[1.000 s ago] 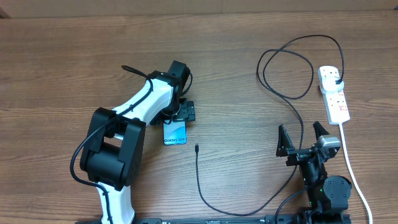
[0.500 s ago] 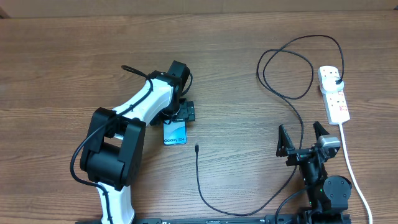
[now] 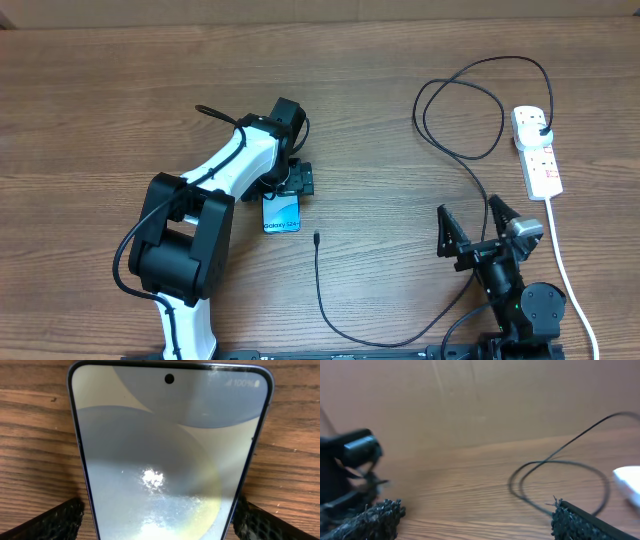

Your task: Plug charger to phone and switch on socket

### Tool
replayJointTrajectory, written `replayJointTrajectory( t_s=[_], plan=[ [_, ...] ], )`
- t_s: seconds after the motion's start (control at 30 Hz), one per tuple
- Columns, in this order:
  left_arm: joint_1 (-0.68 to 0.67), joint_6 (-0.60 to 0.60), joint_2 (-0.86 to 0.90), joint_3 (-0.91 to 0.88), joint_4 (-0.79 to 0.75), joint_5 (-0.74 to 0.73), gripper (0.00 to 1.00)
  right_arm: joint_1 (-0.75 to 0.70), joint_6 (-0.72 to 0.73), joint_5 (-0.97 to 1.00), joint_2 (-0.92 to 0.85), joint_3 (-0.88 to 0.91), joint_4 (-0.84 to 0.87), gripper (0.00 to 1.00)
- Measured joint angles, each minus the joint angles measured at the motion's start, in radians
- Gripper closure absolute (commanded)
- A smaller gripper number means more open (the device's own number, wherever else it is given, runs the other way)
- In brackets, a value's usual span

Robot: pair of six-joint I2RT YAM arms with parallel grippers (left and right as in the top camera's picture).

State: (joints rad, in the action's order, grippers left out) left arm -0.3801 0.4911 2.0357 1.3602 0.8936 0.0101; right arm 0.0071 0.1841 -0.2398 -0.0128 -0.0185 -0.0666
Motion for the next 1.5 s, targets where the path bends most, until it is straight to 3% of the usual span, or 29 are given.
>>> replayJointTrajectory(
  t_s=[0.17, 0.33, 0.57, 0.73, 0.9, 1.5],
  plan=[
    [0.0, 0.0, 0.0, 0.0, 0.0, 0.0, 0.02, 0.0, 0.101, -0.065, 0.0, 0.0, -0.007, 0.0],
    [0.0, 0.0, 0.0, 0.0, 0.0, 0.0, 0.01, 0.0, 0.137, -0.085, -0.004, -0.063, -0.163, 0.0],
    [0.0, 0.0, 0.0, 0.0, -0.001, 0.0, 0.01, 0.0, 0.154, -0.048, -0.161, -0.478, -0.418, 0.0],
    [0.0, 0.0, -0.006, -0.012, -0.016, 0.002, 0.01, 0.0, 0.156, -0.04, -0.406, -0.834, -0.665, 0.0],
    [0.0, 0.0, -0.016, -0.027, -0.031, 0.006, 0.06, 0.0, 0.156, -0.05, -0.623, -1.032, -0.85, 0.0],
    [0.0, 0.004, -0.035, -0.06, -0.076, 0.019, 0.14, 0.009, 0.156, -0.21, -1.07, -1.062, -1.021, 0.0]
  ],
)
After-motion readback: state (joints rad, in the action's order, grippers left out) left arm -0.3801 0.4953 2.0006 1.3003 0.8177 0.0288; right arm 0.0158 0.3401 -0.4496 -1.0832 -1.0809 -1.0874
